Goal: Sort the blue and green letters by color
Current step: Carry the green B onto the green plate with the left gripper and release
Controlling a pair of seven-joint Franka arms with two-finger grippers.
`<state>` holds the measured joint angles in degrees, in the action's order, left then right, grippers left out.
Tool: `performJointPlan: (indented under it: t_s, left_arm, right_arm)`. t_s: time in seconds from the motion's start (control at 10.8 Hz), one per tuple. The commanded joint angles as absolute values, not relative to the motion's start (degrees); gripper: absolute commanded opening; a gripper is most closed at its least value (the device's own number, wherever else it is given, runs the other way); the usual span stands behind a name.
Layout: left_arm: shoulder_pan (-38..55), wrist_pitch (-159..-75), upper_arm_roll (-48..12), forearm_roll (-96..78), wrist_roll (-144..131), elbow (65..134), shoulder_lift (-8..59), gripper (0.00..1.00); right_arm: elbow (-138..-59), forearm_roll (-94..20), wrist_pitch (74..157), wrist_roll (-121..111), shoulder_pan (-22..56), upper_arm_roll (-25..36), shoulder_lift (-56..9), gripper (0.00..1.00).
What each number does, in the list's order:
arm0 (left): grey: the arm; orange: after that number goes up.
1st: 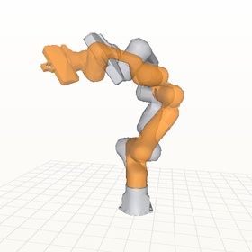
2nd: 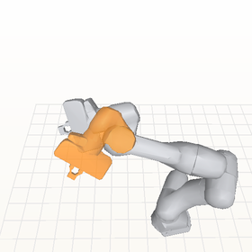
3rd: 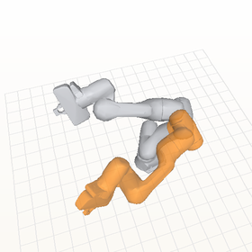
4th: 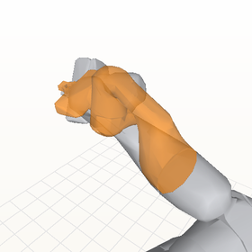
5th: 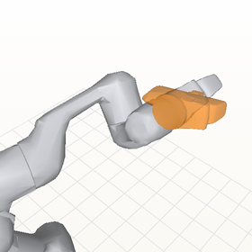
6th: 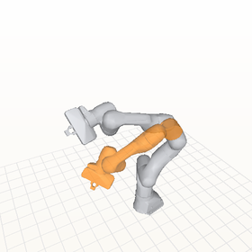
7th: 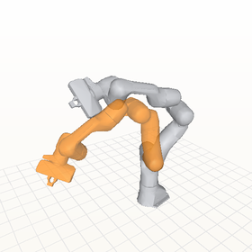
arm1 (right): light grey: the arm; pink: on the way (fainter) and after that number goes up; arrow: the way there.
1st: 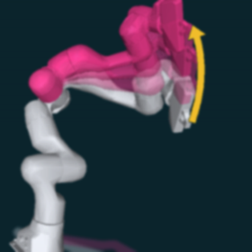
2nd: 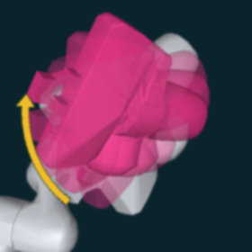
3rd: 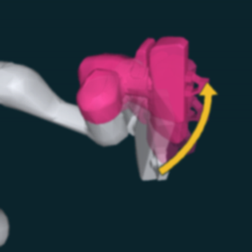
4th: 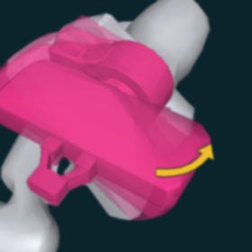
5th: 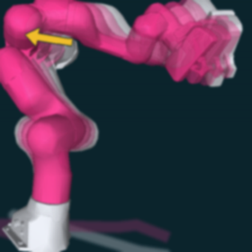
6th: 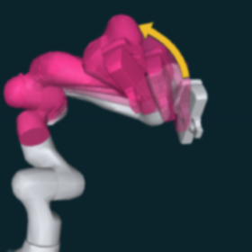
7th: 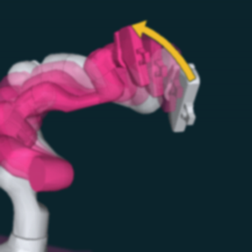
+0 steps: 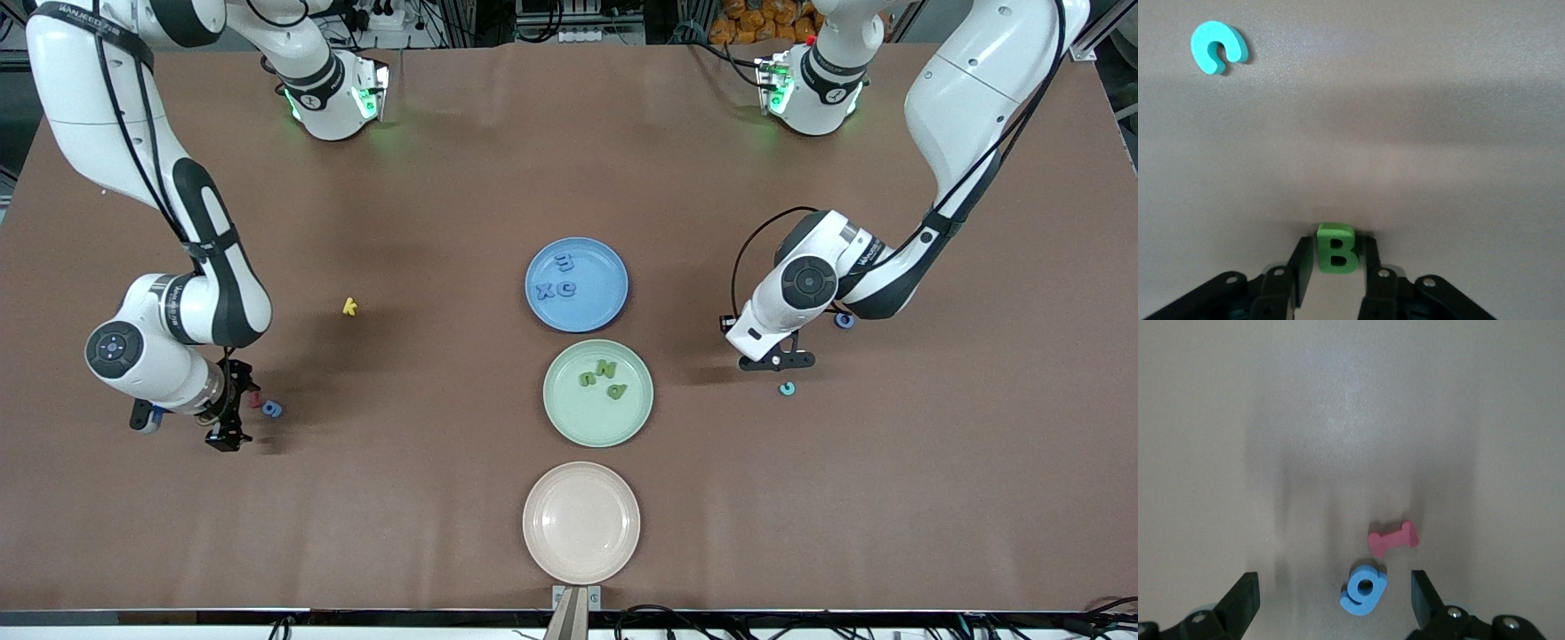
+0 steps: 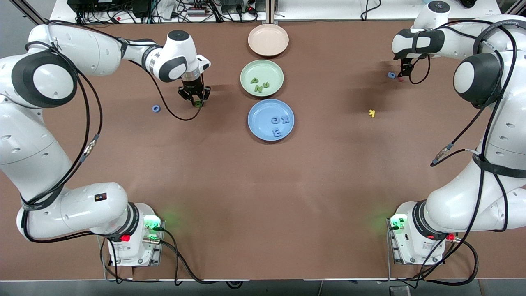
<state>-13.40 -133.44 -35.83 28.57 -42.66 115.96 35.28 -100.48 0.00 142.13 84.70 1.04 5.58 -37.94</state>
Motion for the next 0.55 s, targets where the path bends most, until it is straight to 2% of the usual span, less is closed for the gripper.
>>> performJointPlan:
  t_s: [0.0, 0.09, 0.46]
  left_arm:
    - [-14.06, -134.21, -36.47, 27.77, -43.33, 117.25, 34.45, 0.15]
    - [-14.06, -134.21, -36.47, 27.77, -43.33, 117.07, 34.54, 0.01]
    - [-14.06, -133.69, -38.39, 27.77, -43.15, 114.28, 34.02, 0.00]
  right_arm:
    - [-102.91, -1.14, 144.13, 85.78, 1.23, 5.27, -37.88, 1.00]
    - [-104.40, -1.14, 145.45, 85.78, 1.32, 5.27, -37.88, 1.00]
    - [-105.73, -1.23, 146.87, 85.96, 1.41, 4.05, -37.88, 1.00]
